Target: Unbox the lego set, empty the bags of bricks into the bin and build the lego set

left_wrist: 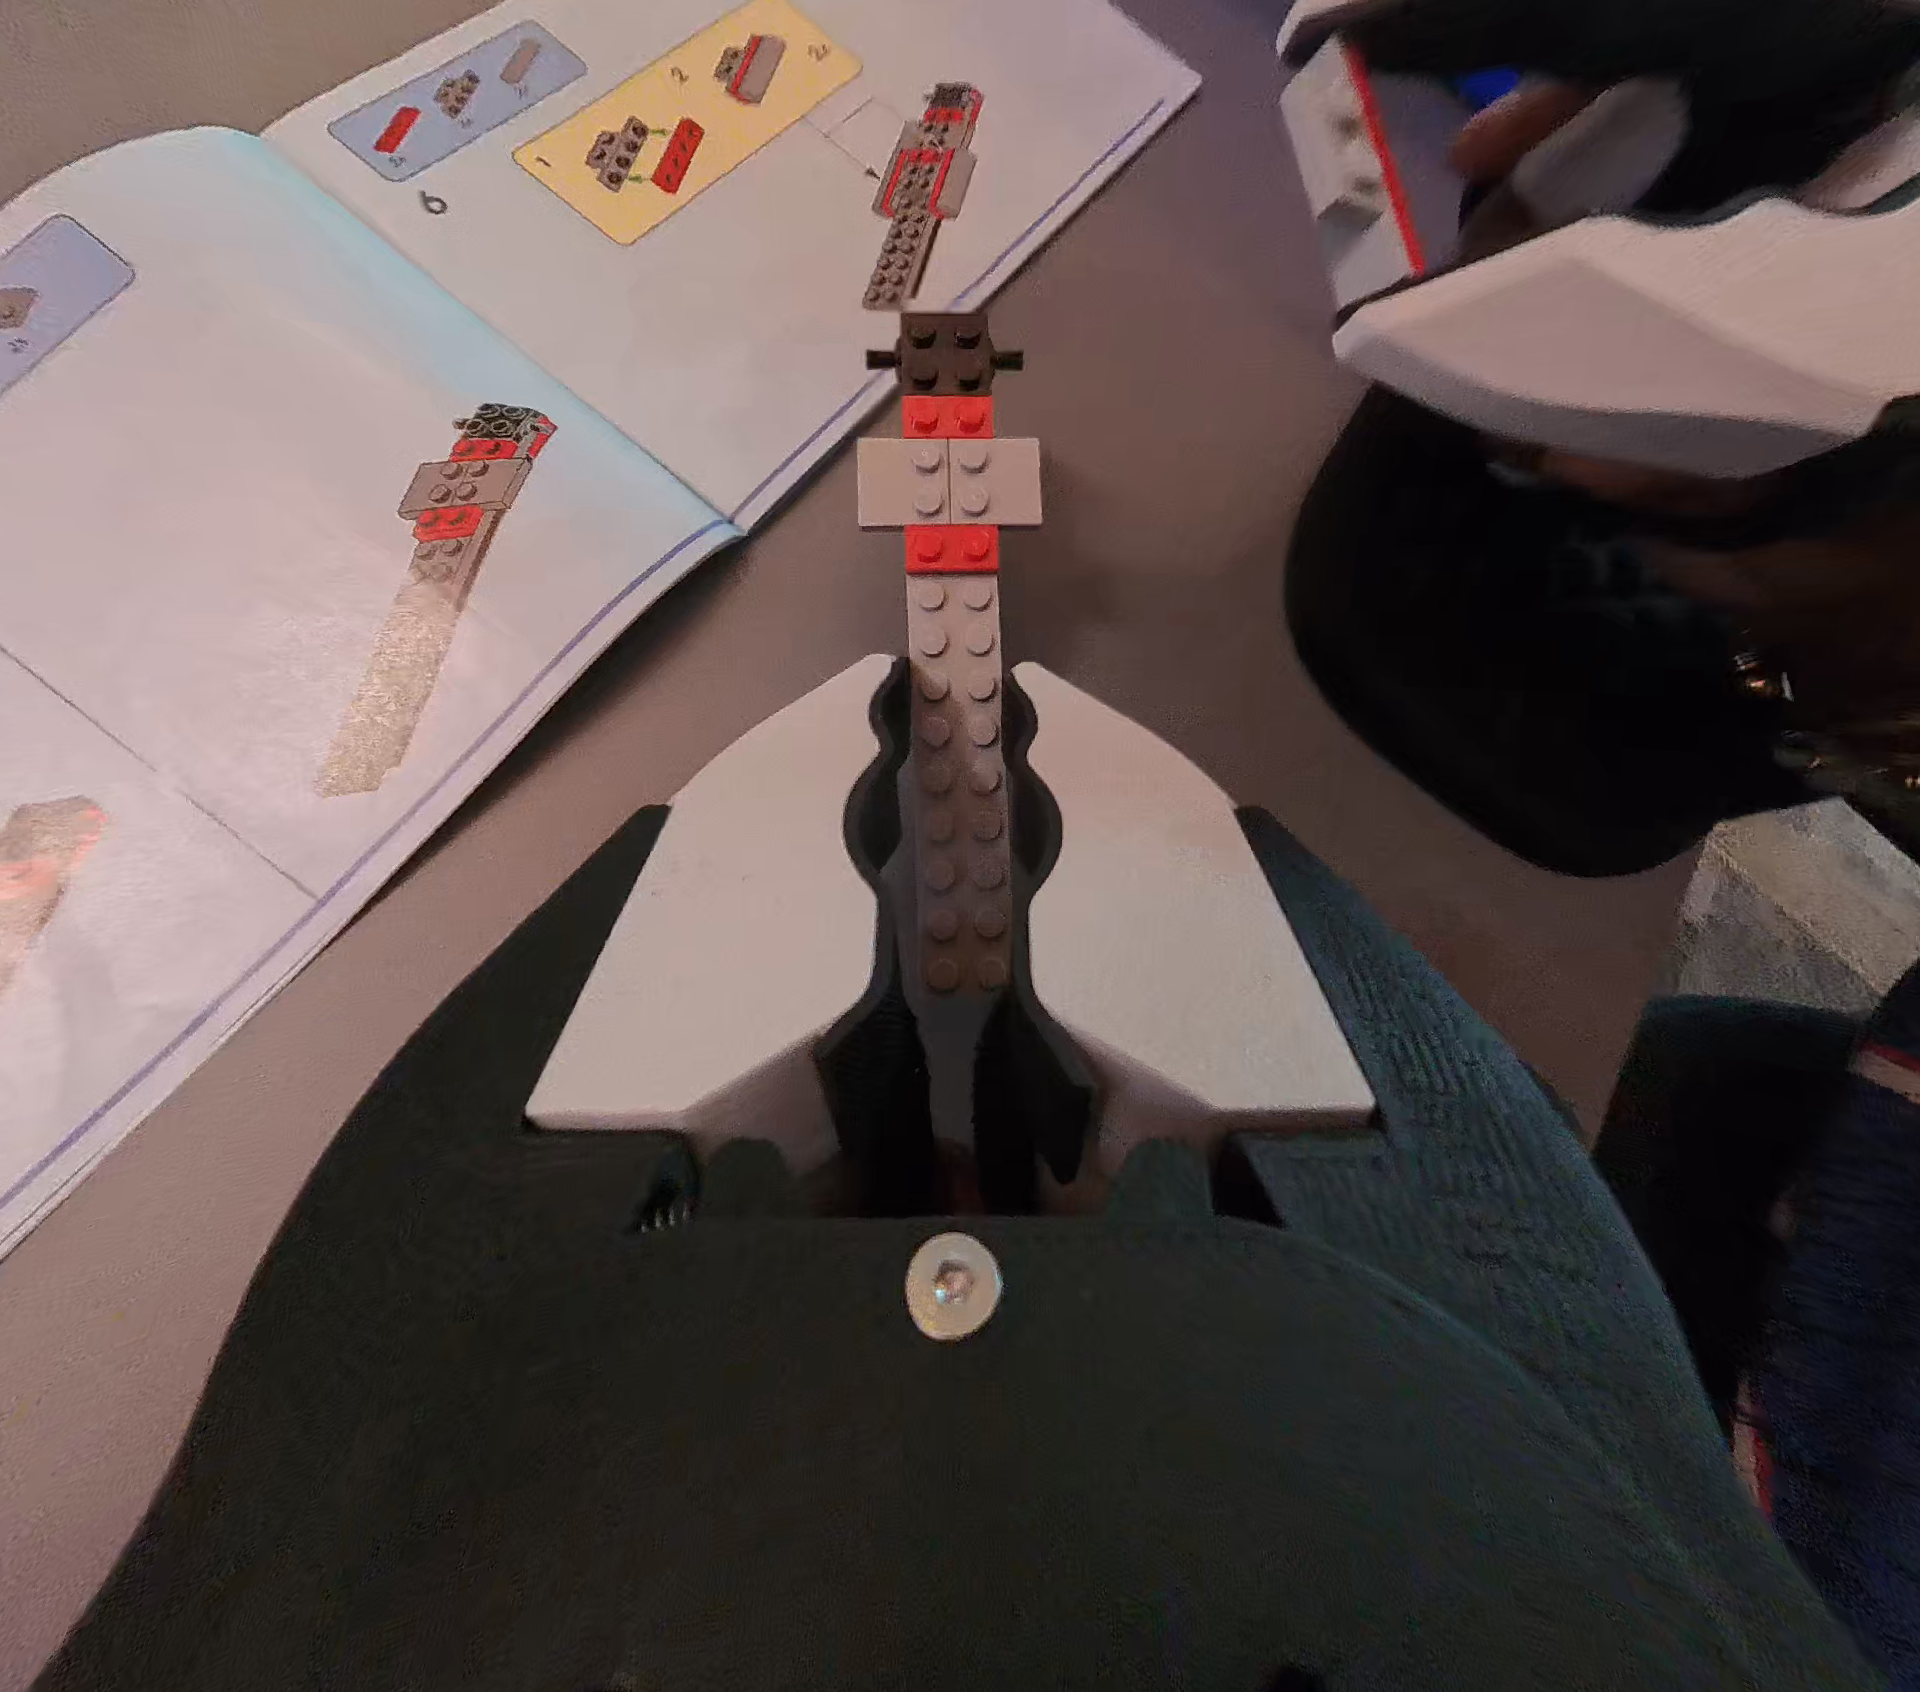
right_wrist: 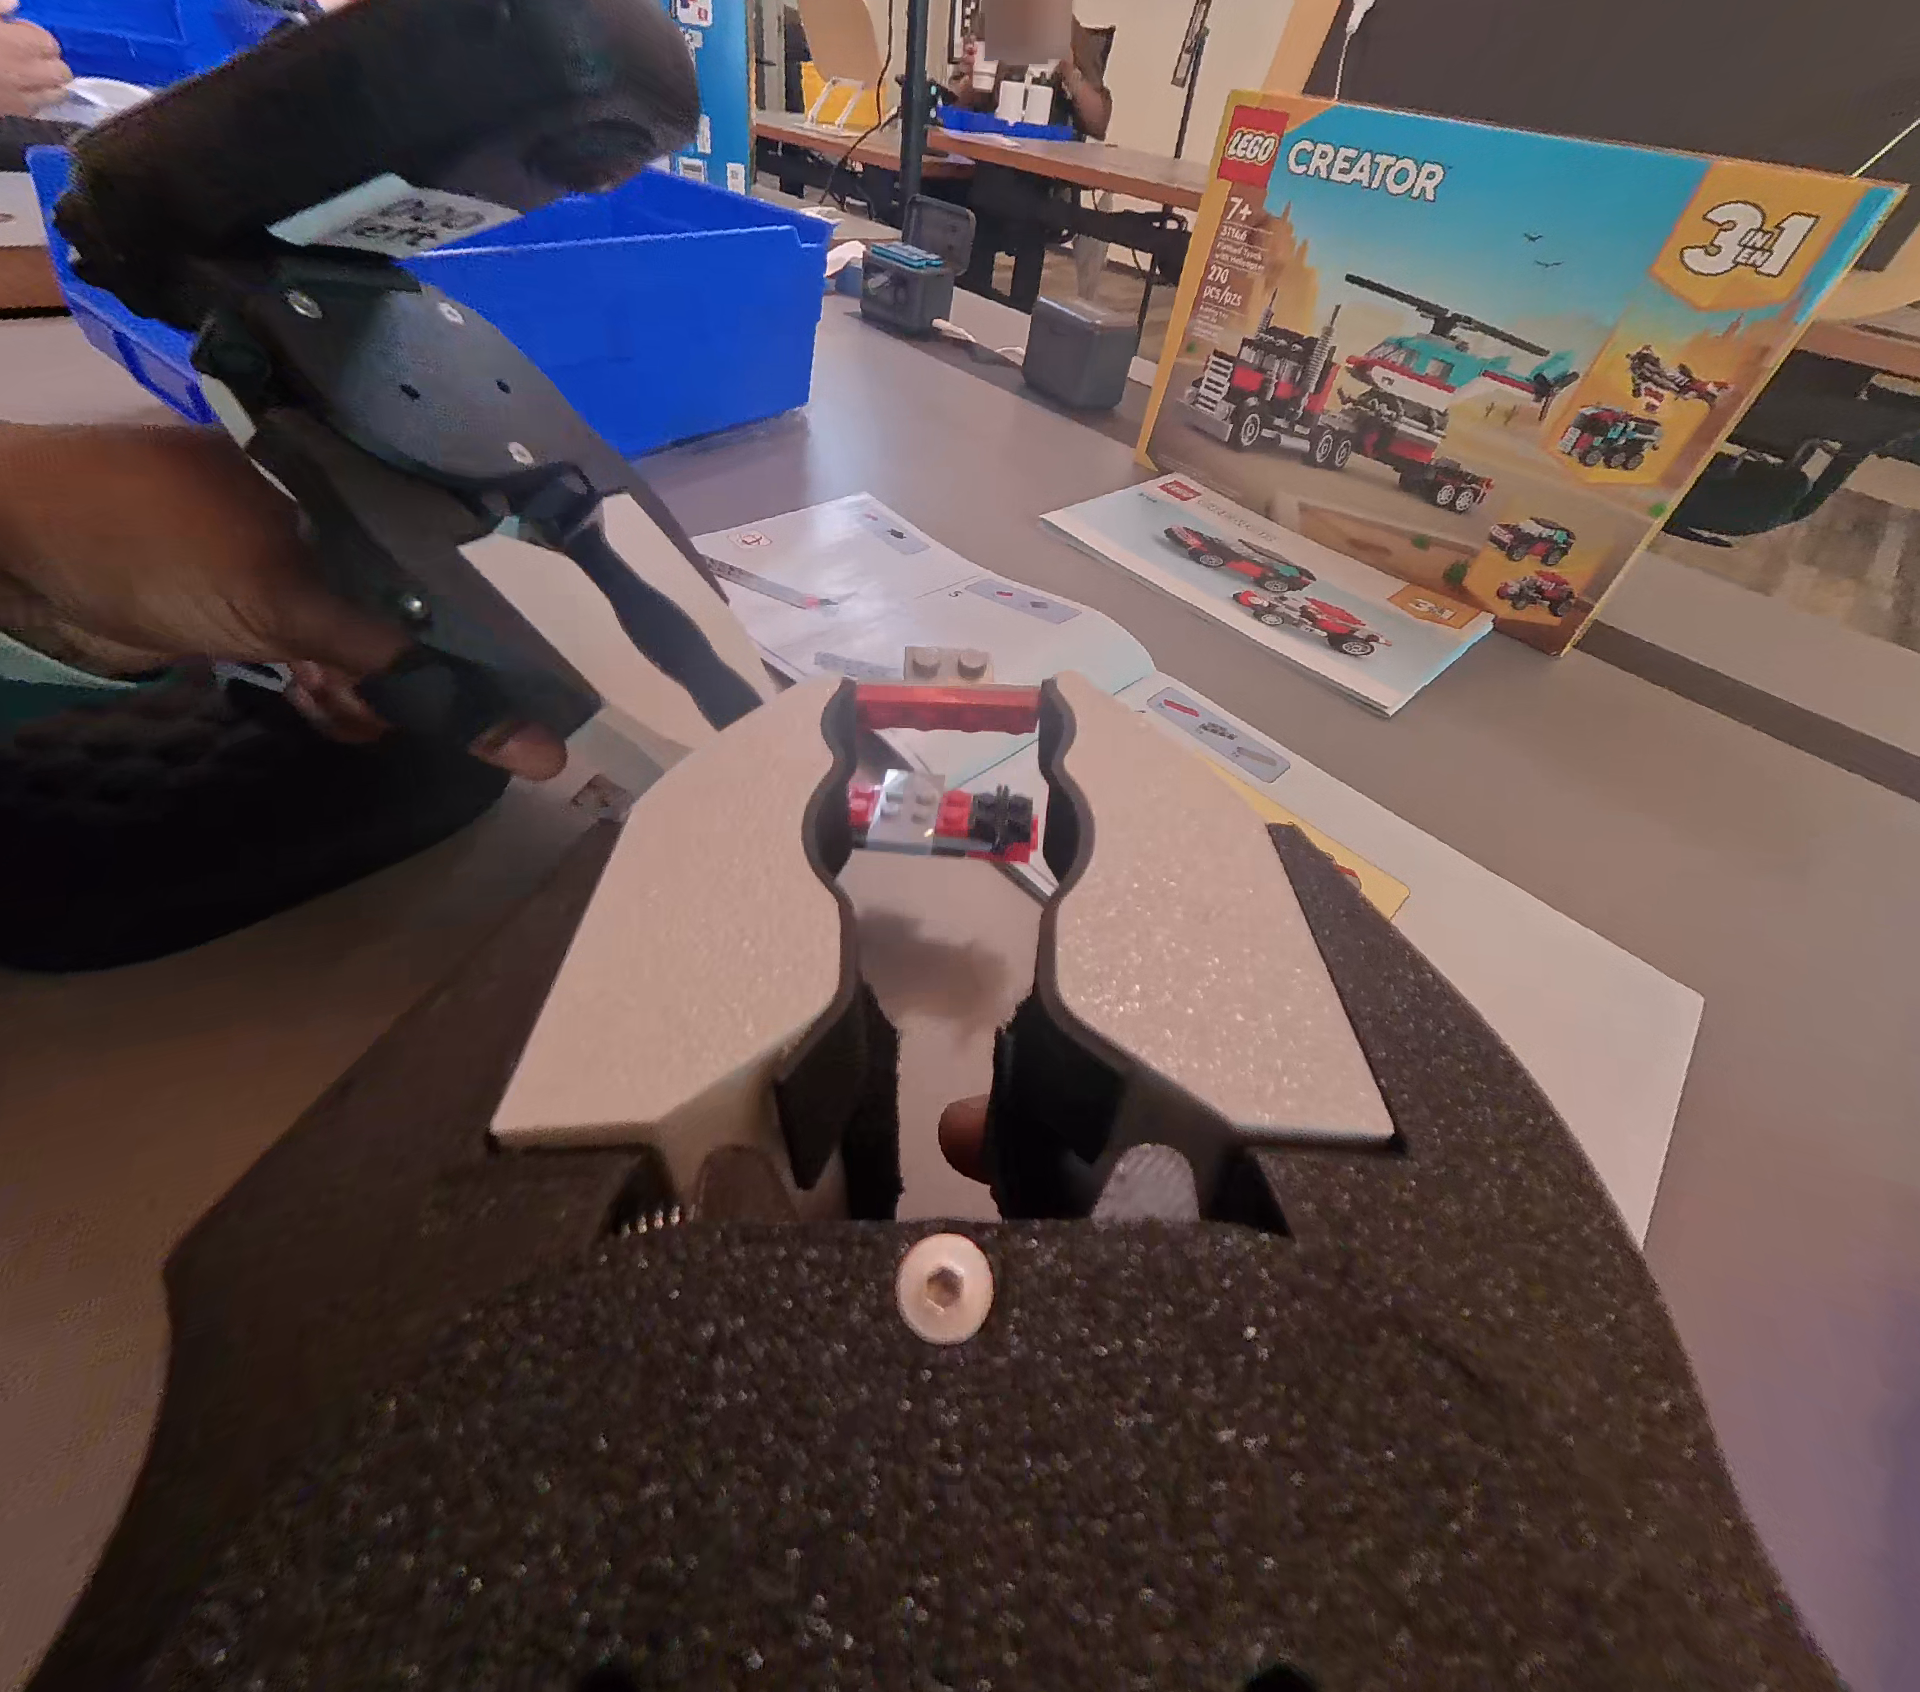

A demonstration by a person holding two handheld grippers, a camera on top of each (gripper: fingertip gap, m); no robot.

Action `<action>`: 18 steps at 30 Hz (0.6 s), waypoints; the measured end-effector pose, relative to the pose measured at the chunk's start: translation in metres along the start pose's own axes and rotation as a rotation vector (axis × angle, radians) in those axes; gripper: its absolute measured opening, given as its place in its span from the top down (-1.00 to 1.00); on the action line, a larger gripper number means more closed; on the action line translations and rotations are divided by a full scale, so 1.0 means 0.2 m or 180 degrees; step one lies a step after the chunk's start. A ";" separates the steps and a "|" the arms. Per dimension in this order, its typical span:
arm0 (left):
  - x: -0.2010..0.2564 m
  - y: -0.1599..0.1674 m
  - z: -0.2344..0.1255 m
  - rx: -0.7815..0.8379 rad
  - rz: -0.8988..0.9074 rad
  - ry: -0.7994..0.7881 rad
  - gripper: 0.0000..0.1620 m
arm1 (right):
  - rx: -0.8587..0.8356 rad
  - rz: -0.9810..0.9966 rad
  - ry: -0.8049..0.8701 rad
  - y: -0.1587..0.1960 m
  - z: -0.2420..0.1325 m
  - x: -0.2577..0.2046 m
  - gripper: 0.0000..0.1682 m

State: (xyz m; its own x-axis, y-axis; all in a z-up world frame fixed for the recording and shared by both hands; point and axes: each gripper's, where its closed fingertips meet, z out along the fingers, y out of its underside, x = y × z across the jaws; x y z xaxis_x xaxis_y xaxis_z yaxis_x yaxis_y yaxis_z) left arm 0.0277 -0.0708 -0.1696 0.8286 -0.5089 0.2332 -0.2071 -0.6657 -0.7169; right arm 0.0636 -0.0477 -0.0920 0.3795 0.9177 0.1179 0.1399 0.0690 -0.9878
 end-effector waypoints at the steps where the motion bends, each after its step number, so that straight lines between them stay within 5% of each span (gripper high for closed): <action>1: 0.01 0.01 0.01 -0.0055 0.0011 0.0029 0.79 | 0.0020 0.0016 0.0001 0.00 0.00 0.00 0.60; 18: 0.01 0.07 0.05 -0.0331 0.0037 0.0022 0.79 | 0.0068 -0.0046 -0.0020 0.00 -0.01 -0.01 0.60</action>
State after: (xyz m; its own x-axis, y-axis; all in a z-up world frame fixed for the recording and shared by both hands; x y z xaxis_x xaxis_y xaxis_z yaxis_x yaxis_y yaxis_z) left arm 0.0319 -0.0757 -0.1857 0.8223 -0.5204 0.2303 -0.2697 -0.7127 -0.6475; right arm 0.0645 -0.0507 -0.0923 0.3719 0.9189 0.1315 0.1259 0.0904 -0.9879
